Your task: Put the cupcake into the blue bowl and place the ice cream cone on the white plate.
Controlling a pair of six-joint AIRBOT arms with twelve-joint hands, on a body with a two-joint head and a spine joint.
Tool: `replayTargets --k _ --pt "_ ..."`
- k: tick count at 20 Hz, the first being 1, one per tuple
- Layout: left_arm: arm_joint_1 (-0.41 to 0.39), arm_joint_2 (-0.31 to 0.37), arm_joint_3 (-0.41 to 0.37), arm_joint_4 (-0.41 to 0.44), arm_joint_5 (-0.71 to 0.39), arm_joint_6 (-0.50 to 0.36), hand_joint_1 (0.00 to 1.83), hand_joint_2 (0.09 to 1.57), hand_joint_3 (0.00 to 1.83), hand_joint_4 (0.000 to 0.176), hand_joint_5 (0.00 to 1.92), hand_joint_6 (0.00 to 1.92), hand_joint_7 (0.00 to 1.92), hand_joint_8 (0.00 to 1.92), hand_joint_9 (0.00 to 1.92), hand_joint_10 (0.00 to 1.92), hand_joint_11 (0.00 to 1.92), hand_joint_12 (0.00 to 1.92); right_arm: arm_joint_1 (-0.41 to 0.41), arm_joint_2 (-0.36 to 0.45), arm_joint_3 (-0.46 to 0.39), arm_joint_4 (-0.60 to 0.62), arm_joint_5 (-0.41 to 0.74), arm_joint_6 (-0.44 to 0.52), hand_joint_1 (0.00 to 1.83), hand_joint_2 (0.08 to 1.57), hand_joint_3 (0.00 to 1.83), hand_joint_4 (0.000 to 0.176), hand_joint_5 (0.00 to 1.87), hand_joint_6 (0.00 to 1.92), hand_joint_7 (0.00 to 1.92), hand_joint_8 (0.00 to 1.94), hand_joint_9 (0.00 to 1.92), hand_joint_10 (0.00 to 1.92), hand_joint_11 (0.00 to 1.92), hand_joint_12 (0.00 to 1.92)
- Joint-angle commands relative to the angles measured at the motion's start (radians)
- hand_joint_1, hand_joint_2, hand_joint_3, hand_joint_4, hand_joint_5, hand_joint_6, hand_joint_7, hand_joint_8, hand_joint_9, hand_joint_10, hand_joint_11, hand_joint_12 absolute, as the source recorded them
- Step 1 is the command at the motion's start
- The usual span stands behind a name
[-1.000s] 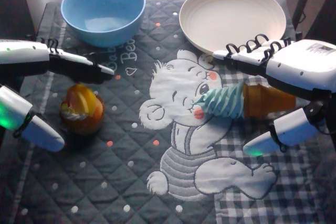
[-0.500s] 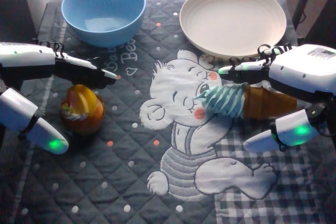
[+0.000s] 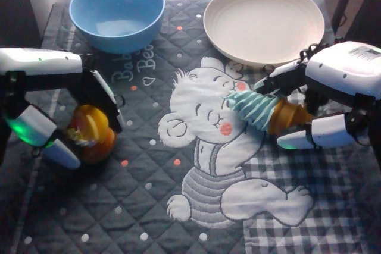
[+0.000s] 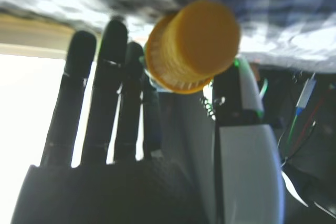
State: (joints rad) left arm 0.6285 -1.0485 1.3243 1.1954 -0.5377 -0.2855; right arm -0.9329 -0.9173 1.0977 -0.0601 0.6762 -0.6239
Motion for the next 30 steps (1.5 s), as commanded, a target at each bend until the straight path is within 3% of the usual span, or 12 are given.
replayTargets --k 1,2,4,5,7,12,16,21,24,25,27,30 --pt "0.005 -0.013 0.003 -0.007 -0.016 -0.004 1.39 1.04 0.0 0.0 1.14 0.65 1.22 0.43 1.04 1.05 0.75 1.12 0.005 -0.003 0.005 0.004 0.064 0.006 1.27 1.1 0.01 0.0 0.9 0.86 1.13 0.94 1.39 0.62 1.12 1.38" --pt "0.009 -0.018 0.007 -0.016 -0.014 -0.001 1.39 1.05 0.0 0.0 1.07 0.79 1.18 0.49 1.06 1.03 0.77 1.18 0.005 -0.003 0.006 0.007 0.067 0.006 1.16 1.12 0.0 0.0 0.96 0.99 1.32 0.44 1.35 0.83 1.18 1.41" --pt "0.013 -0.024 0.014 -0.034 -0.014 0.007 1.4 1.04 0.0 0.0 1.06 0.81 1.15 0.51 1.12 0.97 0.91 1.13 0.005 -0.003 0.007 0.012 0.076 0.006 1.16 1.13 0.0 0.0 0.96 1.0 1.37 0.36 1.35 0.95 1.2 1.47" --pt "0.015 -0.024 0.015 -0.053 -0.013 0.023 1.4 1.04 0.0 0.0 1.06 0.81 1.18 0.46 1.12 0.97 0.92 1.12 0.005 -0.003 0.008 0.015 0.08 0.006 1.26 1.09 0.0 0.0 0.96 0.84 1.21 0.77 1.33 0.93 1.18 1.46" --pt "0.023 -0.018 0.015 -0.123 -0.023 0.072 1.4 1.02 0.0 0.0 1.09 0.7 1.22 0.43 1.17 0.9 0.97 1.09 0.005 0.0 0.008 0.022 0.098 0.006 1.28 1.08 0.0 0.0 0.97 0.78 1.16 0.91 1.31 0.92 1.11 1.49" --pt "0.034 -0.005 0.015 -0.21 -0.049 0.123 1.4 1.02 0.0 0.0 1.09 0.7 1.24 0.41 1.14 0.92 0.96 1.06 0.005 0.016 0.001 0.026 0.133 0.006 1.29 1.07 0.0 0.0 1.01 0.75 1.19 0.85 1.29 0.83 1.12 1.39" --pt "0.029 0.008 0.011 -0.255 -0.07 0.153 1.39 1.06 0.0 0.0 1.02 0.86 1.17 0.59 1.02 1.04 0.8 1.19 0.005 0.039 -0.012 0.032 0.177 0.006 1.28 1.08 0.0 0.0 0.95 0.81 1.17 0.88 1.3 0.54 1.03 1.3" --pt "0.011 0.035 -0.002 -0.304 -0.096 0.193 1.39 1.06 0.0 0.0 0.99 0.81 1.13 0.67 1.08 1.03 0.92 1.14 0.006 0.07 -0.03 0.041 0.241 0.006 1.28 1.09 0.0 0.0 0.92 0.87 1.17 0.87 1.37 0.34 1.09 1.16" --pt "-0.011 0.071 -0.023 -0.378 -0.134 0.256 1.4 1.02 0.0 0.0 1.08 0.63 1.26 0.45 1.19 0.9 0.94 1.11 0.007 0.108 -0.055 0.05 0.325 0.002 1.27 1.11 0.0 0.0 0.88 0.93 1.13 0.92 1.39 0.25 1.09 1.12" --pt "-0.024 0.081 -0.025 -0.41 -0.162 0.271 1.41 1.02 0.0 0.0 1.1 0.55 1.24 0.51 1.19 0.92 0.94 1.16 0.016 0.128 -0.068 0.057 0.365 -0.011 1.28 1.09 0.0 0.0 0.91 0.91 1.16 0.86 1.42 0.23 1.13 1.11" --pt "-0.03 0.088 -0.028 -0.434 -0.178 0.289 1.41 1.02 0.0 0.0 1.08 0.59 1.2 0.6 1.21 0.87 1.04 1.1 0.022 0.139 -0.077 0.06 0.388 -0.021 1.28 1.09 0.0 0.0 0.92 0.91 1.19 0.8 1.45 0.15 1.19 1.01" --pt "-0.066 0.125 -0.046 -0.5 -0.224 0.345 1.41 1.02 0.0 0.0 1.05 0.61 1.23 0.57 1.23 0.84 1.11 1.03 0.054 0.159 -0.091 0.069 0.426 -0.063 1.28 1.1 0.0 0.0 0.92 0.84 1.15 0.91 1.51 0.12 1.18 1.09"
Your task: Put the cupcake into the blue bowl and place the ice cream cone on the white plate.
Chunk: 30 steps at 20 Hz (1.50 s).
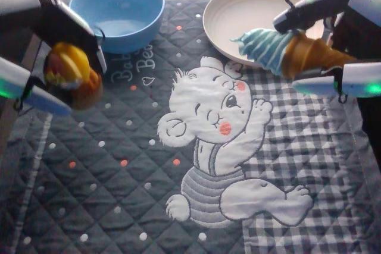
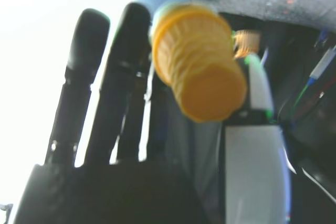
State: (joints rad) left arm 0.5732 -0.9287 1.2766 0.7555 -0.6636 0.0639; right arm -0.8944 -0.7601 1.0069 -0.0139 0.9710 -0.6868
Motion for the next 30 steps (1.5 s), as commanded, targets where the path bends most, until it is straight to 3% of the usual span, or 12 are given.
replayTargets --k 1,4,6,8,9,12,13,15,20,26,27,30 --pt "-0.025 0.011 -0.001 -0.061 -0.101 0.001 1.41 1.01 0.0 0.0 1.06 0.62 1.25 0.5 1.24 0.83 1.1 1.0 0.017 0.004 0.0 0.029 0.141 -0.005 1.28 1.11 0.0 0.0 0.9 0.87 1.13 0.95 1.52 0.13 1.19 1.06" --pt "-0.088 0.031 -0.006 -0.06 -0.107 0.023 1.28 1.05 0.0 0.0 1.07 0.67 1.19 0.8 1.26 0.34 0.95 1.14 0.03 0.013 0.003 0.068 0.184 -0.045 1.28 1.1 0.0 0.0 0.89 0.9 1.14 0.92 1.54 0.1 1.22 0.93" --pt "-0.132 0.026 0.01 -0.061 -0.08 0.045 1.38 1.02 0.0 0.0 1.08 0.64 1.27 0.5 1.18 0.82 0.96 1.08 0.053 0.012 0.017 0.088 0.182 -0.072 1.28 1.09 0.0 0.0 0.91 0.92 1.18 0.83 1.54 0.09 1.22 0.93" --pt "-0.193 -0.006 0.049 -0.049 -0.017 0.057 1.29 1.03 0.0 0.0 1.07 0.72 1.31 0.53 1.39 0.19 1.03 1.03 0.072 0.0 0.05 0.128 0.161 -0.088 1.28 1.09 0.0 0.0 0.91 0.93 1.19 0.8 1.5 0.03 1.18 0.86" --pt "-0.221 -0.023 0.066 -0.036 0.019 0.061 1.39 1.0 0.0 0.0 1.12 0.54 1.39 0.22 1.28 0.69 1.03 1.01 0.094 -0.015 0.075 0.139 0.133 -0.088 1.28 1.09 0.0 0.0 0.91 0.91 1.17 0.85 1.52 0.03 1.24 0.76" --pt "-0.259 -0.069 0.124 -0.037 0.102 0.097 1.28 1.03 0.0 0.0 1.08 0.71 1.3 0.53 1.39 0.2 1.06 1.04 0.197 -0.088 0.167 0.141 0.002 -0.09 1.28 1.1 0.0 0.0 0.89 0.94 1.16 0.86 1.54 0.01 1.31 0.62" --pt "-0.263 -0.088 0.146 -0.042 0.121 0.1 1.39 1.01 0.0 0.0 1.08 0.62 1.33 0.32 1.3 0.66 1.06 0.98 0.225 -0.11 0.191 0.14 -0.036 -0.095 1.28 1.09 0.0 0.0 0.91 0.92 1.17 0.84 1.53 0.0 1.31 0.61" --pt "-0.276 -0.139 0.206 -0.047 0.175 0.1 1.41 1.0 0.0 0.0 1.06 0.63 1.39 0.17 1.32 0.69 1.12 0.83 0.292 -0.171 0.258 0.14 -0.129 -0.111 1.29 1.07 0.0 0.0 0.96 0.83 1.22 0.76 1.55 0.01 1.33 0.6" --pt "-0.288 -0.276 0.355 -0.047 0.331 0.105 1.41 1.02 0.0 0.0 1.05 0.57 1.21 0.57 1.25 0.85 1.08 0.89 0.376 -0.298 0.41 0.14 -0.303 -0.115 1.28 1.08 0.0 0.0 0.92 0.9 1.19 0.81 1.58 0.01 1.38 0.55" --pt "-0.297 -0.39 0.459 -0.057 0.432 0.129 1.29 1.07 0.0 0.0 1.02 0.72 1.16 0.88 1.33 0.27 1.03 1.07 0.428 -0.411 0.541 0.153 -0.437 -0.115 1.28 1.09 0.0 0.0 0.91 0.88 1.17 0.86 1.56 0.0 1.37 0.53" --pt "-0.298 -0.4 0.467 -0.061 0.437 0.129 1.38 1.04 0.0 0.0 1.03 0.63 1.17 0.68 1.24 0.78 1.03 1.0 0.428 -0.416 0.548 0.157 -0.443 -0.115 1.28 1.09 0.0 0.0 0.91 0.88 1.18 0.83 1.57 0.0 1.39 0.52" --pt "-0.306 -0.426 0.488 -0.062 0.456 0.128 1.39 1.09 0.0 0.0 0.9 0.84 1.02 0.88 1.05 1.1 0.97 0.97 0.428 -0.434 0.57 0.162 -0.47 -0.115 1.28 1.1 0.0 0.0 0.9 0.88 1.17 0.87 1.58 0.01 1.41 0.51"
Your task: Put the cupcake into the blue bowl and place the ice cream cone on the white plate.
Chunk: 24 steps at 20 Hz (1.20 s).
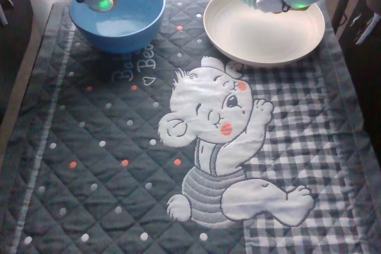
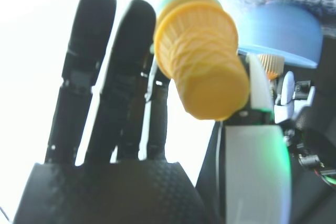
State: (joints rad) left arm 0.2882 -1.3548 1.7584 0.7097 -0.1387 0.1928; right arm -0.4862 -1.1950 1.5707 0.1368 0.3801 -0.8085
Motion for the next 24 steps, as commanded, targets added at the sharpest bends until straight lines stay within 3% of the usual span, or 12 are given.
replayTargets --k 1,4,9,10,11,12,14,15,17,19,20,24 --pt "-0.024 -0.001 0.006 -0.016 -0.068 -0.002 1.39 1.09 0.0 0.0 0.91 0.87 1.04 0.85 1.05 1.1 0.95 0.98 0.02 -0.003 0.007 0.013 0.119 0.007 1.27 1.1 0.0 0.0 0.89 0.91 1.15 0.9 1.56 0.0 1.37 0.51" --pt "-0.029 -0.001 0.003 -0.016 -0.069 -0.008 1.39 1.08 0.0 0.0 0.95 0.8 1.06 0.79 1.06 1.09 0.95 1.11 0.02 -0.004 0.008 0.014 0.116 0.007 1.28 1.1 0.0 0.0 0.9 0.89 1.17 0.86 1.56 0.0 1.39 0.53" --pt "-0.032 0.0 -0.005 -0.016 -0.092 -0.012 1.39 1.06 0.0 0.0 0.95 0.82 1.11 0.71 1.16 0.96 0.95 1.06 0.02 -0.003 -0.002 0.014 0.116 0.007 1.28 1.09 0.0 0.0 0.92 0.89 1.19 0.82 1.58 0.0 1.4 0.59" --pt "-0.031 0.001 -0.009 -0.016 -0.097 -0.012 1.39 1.07 0.0 0.0 0.87 0.97 1.09 0.73 1.16 0.95 0.91 1.02 0.02 -0.003 -0.005 0.014 0.116 0.007 1.28 1.08 0.0 0.0 0.94 0.86 1.2 0.8 1.58 0.0 1.39 0.64" --pt "-0.031 0.001 -0.009 -0.016 -0.101 -0.012 1.25 1.02 0.0 0.0 0.72 0.35 0.86 0.32 0.96 0.45 0.8 0.91 0.02 -0.003 -0.006 0.013 0.116 0.007 1.18 1.11 0.0 0.0 0.96 0.96 1.14 0.38 1.48 0.0 1.31 0.73" --pt "-0.031 0.002 -0.011 -0.015 -0.104 -0.012 1.16 0.99 0.0 0.0 0.68 0.1 0.78 0.11 0.87 0.19 0.69 0.86 0.02 -0.003 -0.007 0.013 0.116 0.007 0.98 1.05 0.0 0.0 0.85 0.38 1.09 0.17 1.39 0.0 1.22 0.79" --pt "-0.029 0.003 -0.017 -0.004 -0.108 -0.011 0.99 0.94 0.0 0.0 0.55 0.0 0.57 0.0 0.65 0.02 0.4 0.81 0.02 -0.003 -0.01 0.012 0.116 0.007 0.71 0.93 0.0 0.0 0.58 0.02 0.85 0.01 1.05 0.0 0.92 0.74" --pt "-0.028 0.003 -0.019 -0.004 -0.113 -0.012 0.93 0.89 0.0 0.0 0.51 0.0 0.51 0.0 0.6 0.0 0.32 0.83 0.02 -0.003 -0.013 0.012 0.116 0.007 0.61 0.9 0.0 0.011 0.43 0.0 0.69 0.0 0.87 0.0 0.8 0.69" --pt "-0.025 0.006 -0.029 -0.001 -0.124 -0.012 0.89 0.86 0.0 0.0 0.47 0.0 0.44 0.0 0.48 0.0 0.19 0.79 0.02 -0.003 -0.017 0.012 0.117 0.007 0.54 0.83 0.0 0.115 0.27 0.0 0.57 0.0 0.68 0.0 0.64 0.73" --pt "-0.026 0.01 -0.041 0.02 -0.13 -0.012 0.91 0.86 0.0 0.0 0.43 0.0 0.38 0.0 0.4 0.0 0.11 0.86 0.02 -0.003 -0.021 0.008 0.117 0.007 0.52 0.81 0.01 0.16 0.19 0.0 0.4 0.0 0.48 0.0 0.52 0.75" --pt "-0.027 0.011 -0.046 0.028 -0.133 -0.012 0.92 0.86 0.0 0.0 0.43 0.0 0.38 0.0 0.39 0.0 0.06 0.9 0.02 -0.003 -0.022 0.0 0.117 0.007 0.53 0.81 0.0 0.173 0.18 0.0 0.4 0.0 0.42 0.0 0.41 0.79" --pt "-0.033 0.014 -0.057 0.04 -0.143 -0.012 0.95 0.83 0.0 0.0 0.45 0.0 0.41 0.0 0.45 0.01 0.09 1.07 0.02 -0.002 -0.029 -0.011 0.12 0.007 0.55 0.79 0.0 0.176 0.14 0.0 0.35 0.0 0.36 0.0 0.18 0.97"
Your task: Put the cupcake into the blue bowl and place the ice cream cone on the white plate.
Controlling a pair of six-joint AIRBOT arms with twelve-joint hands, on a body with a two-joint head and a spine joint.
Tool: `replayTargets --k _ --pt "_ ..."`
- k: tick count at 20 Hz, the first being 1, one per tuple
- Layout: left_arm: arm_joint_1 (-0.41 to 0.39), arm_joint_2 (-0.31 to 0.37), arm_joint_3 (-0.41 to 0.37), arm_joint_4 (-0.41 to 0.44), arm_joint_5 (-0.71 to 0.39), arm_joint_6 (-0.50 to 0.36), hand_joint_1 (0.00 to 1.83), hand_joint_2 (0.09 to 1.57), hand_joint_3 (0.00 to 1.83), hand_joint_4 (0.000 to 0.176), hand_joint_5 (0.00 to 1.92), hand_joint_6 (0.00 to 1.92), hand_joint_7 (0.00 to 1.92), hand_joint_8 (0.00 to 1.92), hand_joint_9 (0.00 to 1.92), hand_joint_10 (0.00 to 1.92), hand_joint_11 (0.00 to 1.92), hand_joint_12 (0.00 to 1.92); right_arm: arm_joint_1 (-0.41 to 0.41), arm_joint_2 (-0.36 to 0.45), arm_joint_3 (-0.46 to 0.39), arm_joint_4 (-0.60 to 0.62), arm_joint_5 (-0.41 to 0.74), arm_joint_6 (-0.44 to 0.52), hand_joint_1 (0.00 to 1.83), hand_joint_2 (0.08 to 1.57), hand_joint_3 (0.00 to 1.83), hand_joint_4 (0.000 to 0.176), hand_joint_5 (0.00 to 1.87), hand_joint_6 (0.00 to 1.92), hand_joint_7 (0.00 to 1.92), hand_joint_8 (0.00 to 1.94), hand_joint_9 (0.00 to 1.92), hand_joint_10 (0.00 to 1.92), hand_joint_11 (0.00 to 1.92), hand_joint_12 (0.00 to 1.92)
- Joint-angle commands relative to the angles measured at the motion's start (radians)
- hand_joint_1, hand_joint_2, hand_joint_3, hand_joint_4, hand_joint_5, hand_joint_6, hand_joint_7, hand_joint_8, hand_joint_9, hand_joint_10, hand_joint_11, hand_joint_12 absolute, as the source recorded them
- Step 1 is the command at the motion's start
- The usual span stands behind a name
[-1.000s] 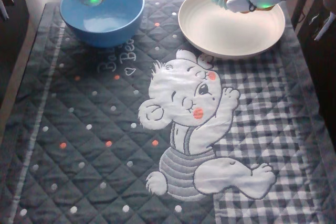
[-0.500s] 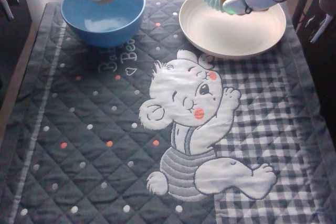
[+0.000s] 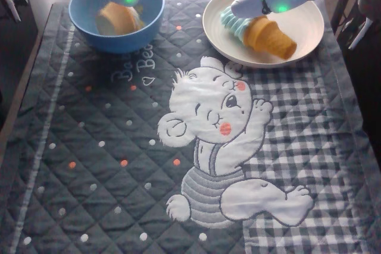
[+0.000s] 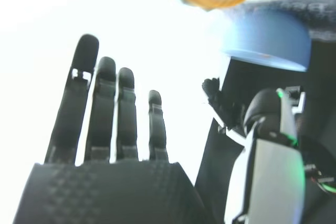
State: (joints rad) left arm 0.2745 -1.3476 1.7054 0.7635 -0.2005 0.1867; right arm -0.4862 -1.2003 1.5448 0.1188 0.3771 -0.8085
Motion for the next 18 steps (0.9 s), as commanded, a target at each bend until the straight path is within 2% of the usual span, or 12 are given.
replayTargets --k 1,3,4,6,8,9,10,11,13,15,16,18 --pt "-0.02 0.007 -0.004 -0.013 -0.082 -0.006 0.96 0.82 0.0 0.0 0.46 0.0 0.4 0.0 0.43 0.0 0.08 1.07 0.02 0.004 -0.003 0.006 0.124 0.007 0.56 0.78 0.0 0.176 0.15 0.0 0.36 0.0 0.37 0.01 0.18 0.98" --pt "-0.019 0.008 -0.004 -0.012 -0.082 -0.006 0.97 0.82 0.0 0.0 0.49 0.01 0.41 0.0 0.4 0.0 0.01 1.0 0.02 0.004 -0.004 0.005 0.126 0.007 0.57 0.78 0.0 0.176 0.16 0.01 0.41 0.02 0.38 0.01 0.18 0.99" --pt "-0.019 0.009 -0.005 -0.012 -0.082 -0.006 0.94 0.83 0.0 0.0 0.49 0.0 0.41 0.0 0.36 0.01 0.0 0.8 0.02 0.004 -0.005 0.005 0.127 0.007 0.57 0.79 0.0 0.176 0.17 0.01 0.41 0.01 0.39 0.01 0.19 1.0" --pt "-0.018 0.01 -0.007 -0.012 -0.083 -0.006 0.94 0.83 0.0 0.0 0.53 0.01 0.47 0.01 0.39 0.02 0.0 0.73 0.02 0.004 -0.01 0.005 0.132 0.007 0.6 0.82 0.0 0.176 0.16 0.0 0.37 0.0 0.38 0.0 0.09 1.08" --pt "-0.017 0.016 -0.007 -0.025 -0.096 -0.007 0.9 0.84 0.0 0.008 0.51 0.0 0.48 0.01 0.4 0.01 0.0 0.76 0.02 0.007 -0.021 0.005 0.145 0.007 0.65 0.84 0.0 0.176 0.16 0.0 0.32 0.01 0.35 0.0 0.01 1.17" --pt "-0.017 0.021 -0.011 -0.025 -0.098 -0.011 0.89 0.84 0.0 0.0 0.51 0.0 0.47 0.0 0.41 0.01 0.0 0.83 0.02 0.017 -0.032 0.005 0.152 0.007 0.65 0.83 0.0 0.176 0.15 0.0 0.24 0.0 0.33 0.0 0.0 1.14" --pt "-0.019 0.028 -0.019 -0.023 -0.102 -0.011 0.83 0.85 0.0 0.001 0.49 0.0 0.45 0.0 0.4 0.0 0.0 0.85 0.02 0.028 -0.041 0.003 0.159 0.007 0.65 0.83 0.0 0.176 0.13 0.0 0.16 0.0 0.31 0.0 0.0 1.05" --pt "-0.023 0.036 -0.024 -0.023 -0.112 -0.011 0.86 0.85 0.0 0.0 0.49 0.0 0.43 0.0 0.38 0.0 0.0 0.88 0.02 0.038 -0.051 0.002 0.172 0.007 0.64 0.84 0.0 0.176 0.13 0.0 0.03 0.0 0.28 0.0 0.02 1.04" --pt "-0.031 0.058 -0.041 -0.028 -0.135 -0.012 0.86 0.84 0.0 0.047 0.44 0.0 0.36 0.0 0.33 0.0 0.0 0.86 0.02 0.06 -0.072 0.002 0.207 0.007 0.59 0.81 0.0 0.176 0.13 0.0 0.0 0.0 0.26 0.0 0.07 0.99" --pt "-0.033 0.078 -0.056 -0.042 -0.157 -0.012 0.8 0.84 0.0 0.063 0.38 0.0 0.33 0.0 0.35 0.0 0.0 0.95 0.02 0.08 -0.096 0.002 0.238 0.007 0.57 0.78 0.0 0.176 0.1 0.0 0.22 0.01 0.28 0.0 0.05 0.97" --pt "-0.033 0.091 -0.065 -0.052 -0.174 -0.012 0.77 0.82 0.0 0.101 0.35 0.0 0.3 0.0 0.32 0.0 0.0 0.94 0.02 0.089 -0.105 0.002 0.254 0.007 0.54 0.77 0.0 0.176 0.08 0.0 0.27 0.02 0.31 0.01 0.02 0.96" --pt "-0.032 0.126 -0.093 -0.071 -0.221 -0.012 0.78 0.81 0.0 0.104 0.32 0.0 0.27 0.0 0.29 0.0 0.0 0.89 0.02 0.125 -0.146 0.003 0.314 0.007 0.49 0.79 0.0 0.176 0.02 0.0 0.21 0.0 0.28 0.0 0.0 0.95"
